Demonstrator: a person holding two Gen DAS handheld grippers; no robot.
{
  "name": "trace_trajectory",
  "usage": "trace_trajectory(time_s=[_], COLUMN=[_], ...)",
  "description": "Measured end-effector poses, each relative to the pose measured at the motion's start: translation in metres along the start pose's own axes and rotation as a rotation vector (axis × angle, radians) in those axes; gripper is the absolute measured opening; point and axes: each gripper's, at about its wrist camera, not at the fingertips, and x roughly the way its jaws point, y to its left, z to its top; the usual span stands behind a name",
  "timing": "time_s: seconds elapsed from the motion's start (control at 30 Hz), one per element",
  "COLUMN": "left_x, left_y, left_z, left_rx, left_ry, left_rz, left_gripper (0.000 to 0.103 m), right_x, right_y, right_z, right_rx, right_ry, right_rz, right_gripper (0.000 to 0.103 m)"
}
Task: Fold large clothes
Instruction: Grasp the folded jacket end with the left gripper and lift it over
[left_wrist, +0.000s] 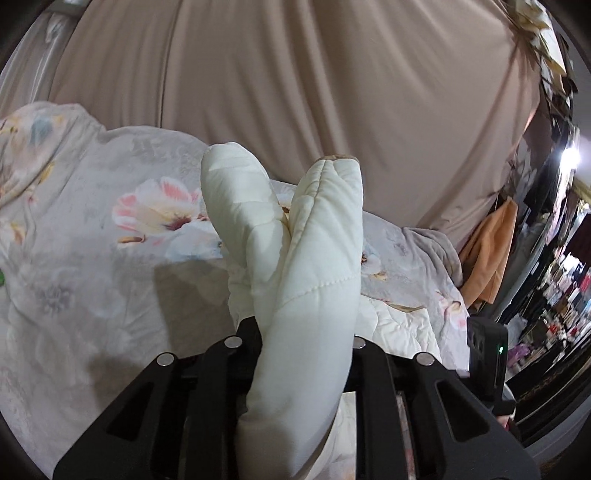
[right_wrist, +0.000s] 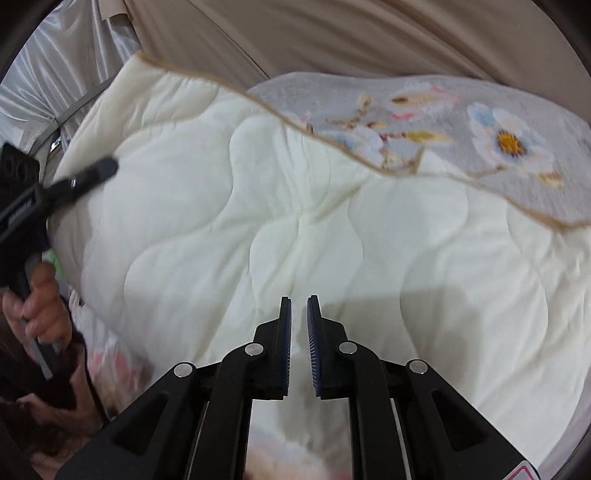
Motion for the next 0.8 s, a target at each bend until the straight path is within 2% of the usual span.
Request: trace_trajectory(time_s=[0.13,0.2,0.37,0.47,0.8], left_x=[0.004,0.008,0.020,0.028,0.069], left_y=[-0.017,-0.024,-0.041,-0.049,-0.105], left_z=[-0.002,-0.003,-0.002,-0.003,-0.006], left_rx=[0.044,0.060,0.085,0.093,0.166], left_ry=[-0.006,-0.001,0.011,0.018,0.073], left_rz=[0.035,0.059,0.107,0.100,0.067], left_gripper=[0.020,0.021,0.022,0.022,0.024], right_x=[0.031,0.048,0.065,0.073,0.080], right_y=[-0.011,-0.016,-0.024,-0.023,-0.011], right_z=[-0.014,-0.016,-0.010,-0.009,-0.008], right_rx=[0.029,0.042,0.079,0.075,0.054], right_ry=[0.062,0.078,0.093,0.098,0.097], right_rz=[0.006,0.028,0.136,0.179,0.185], right_gripper=[0.007,0.000,0.000,0.000,0.000])
